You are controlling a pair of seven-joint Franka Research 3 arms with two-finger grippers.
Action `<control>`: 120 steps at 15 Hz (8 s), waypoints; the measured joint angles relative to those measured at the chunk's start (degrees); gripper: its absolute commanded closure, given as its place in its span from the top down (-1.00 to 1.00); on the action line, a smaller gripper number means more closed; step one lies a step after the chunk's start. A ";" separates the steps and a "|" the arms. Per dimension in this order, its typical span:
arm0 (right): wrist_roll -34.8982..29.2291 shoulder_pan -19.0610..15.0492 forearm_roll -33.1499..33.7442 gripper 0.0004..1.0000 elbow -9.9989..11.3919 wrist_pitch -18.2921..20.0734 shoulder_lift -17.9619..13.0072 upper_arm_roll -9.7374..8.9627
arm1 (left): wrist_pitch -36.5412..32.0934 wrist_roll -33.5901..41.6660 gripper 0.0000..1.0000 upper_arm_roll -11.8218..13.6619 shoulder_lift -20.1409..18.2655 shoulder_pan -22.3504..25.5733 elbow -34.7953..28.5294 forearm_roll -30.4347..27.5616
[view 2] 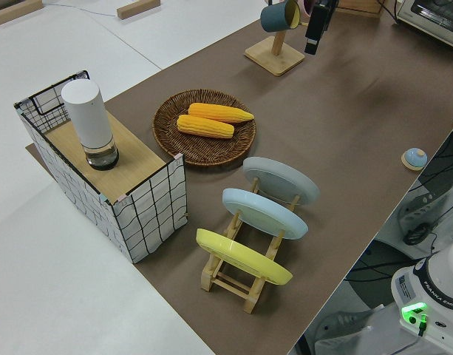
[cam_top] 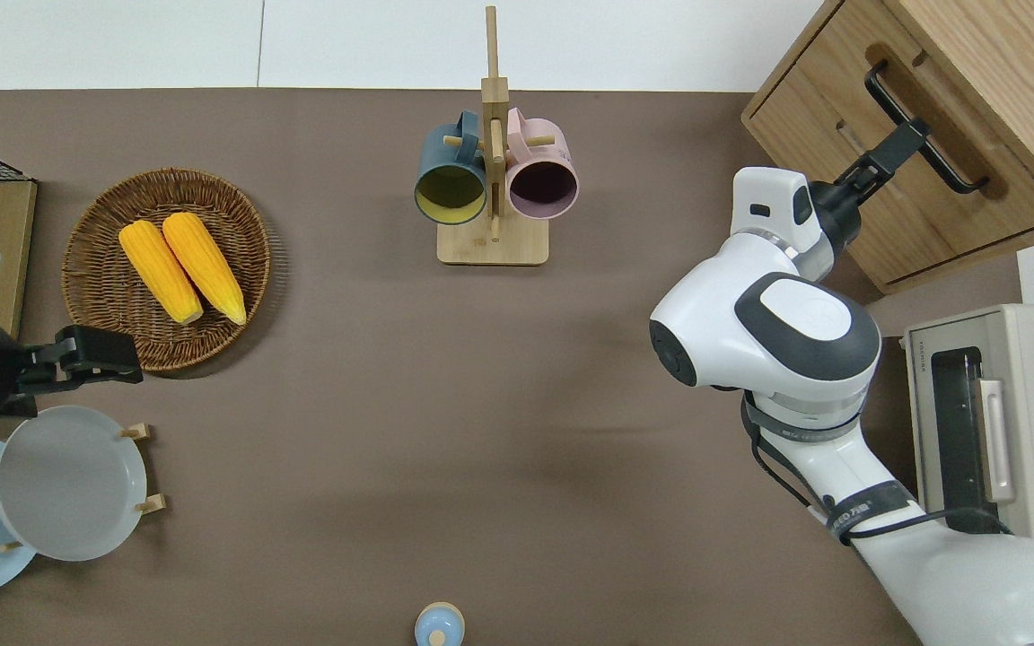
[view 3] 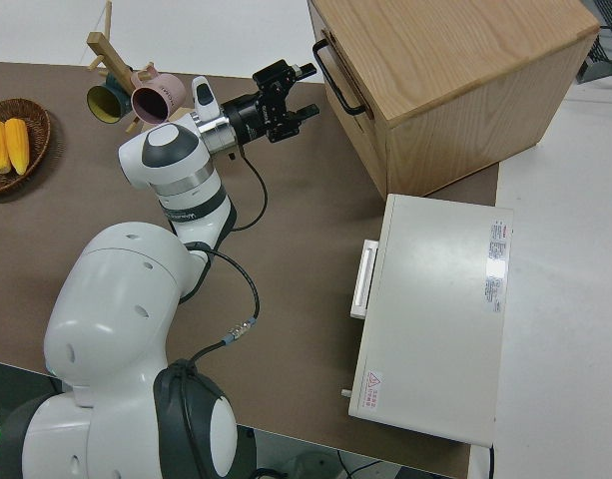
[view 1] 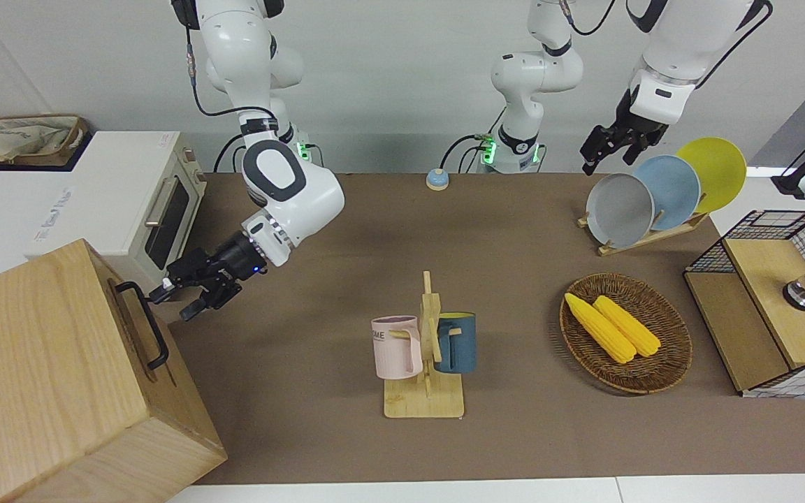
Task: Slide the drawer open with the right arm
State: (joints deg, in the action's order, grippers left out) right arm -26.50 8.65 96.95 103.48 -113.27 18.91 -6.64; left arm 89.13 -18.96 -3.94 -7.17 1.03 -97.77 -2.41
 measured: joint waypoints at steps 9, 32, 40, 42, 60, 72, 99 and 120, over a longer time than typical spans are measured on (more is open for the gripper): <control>0.01 -0.05 2.21 0.38 0.00 -3.83 0.36 3.60 | 0.00 0.00 0.99 0.00 0.00 0.00 0.00 0.00; -0.27 0.03 4.92 -0.75 0.48 1.40 0.78 1.49 | 0.00 0.00 0.99 0.00 0.00 0.00 0.00 0.00; 2.03 0.78 -1.15 -0.75 1.20 15.55 0.78 -8.67 | 0.00 0.00 0.99 0.00 0.00 0.00 0.00 0.00; 2.47 0.82 -2.46 -0.75 1.22 18.40 0.78 -11.19 | 0.00 0.00 0.99 0.00 0.00 0.00 0.00 0.00; 4.08 3.45 -10.48 -0.74 0.21 32.97 0.92 -25.45 | 0.00 0.00 0.99 0.00 0.00 0.00 0.00 0.00; 6.61 4.17 -11.20 0.97 -1.68 34.73 1.28 -25.93 | 0.00 0.00 0.99 0.00 0.00 0.00 0.00 0.00; 9.96 10.58 -32.52 0.98 -9.96 33.66 -4.42 -22.73 | 0.00 0.00 0.99 0.00 0.00 0.00 0.00 0.00; 19.97 -7.51 -88.07 0.98 -12.71 26.60 -20.35 -6.78 | 0.00 0.00 0.99 0.00 0.00 0.00 0.00 0.00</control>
State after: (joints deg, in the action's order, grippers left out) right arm -6.53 1.14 8.88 90.77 -86.67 -1.44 -13.42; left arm 89.13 -18.97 -3.94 -7.17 1.03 -97.77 -2.41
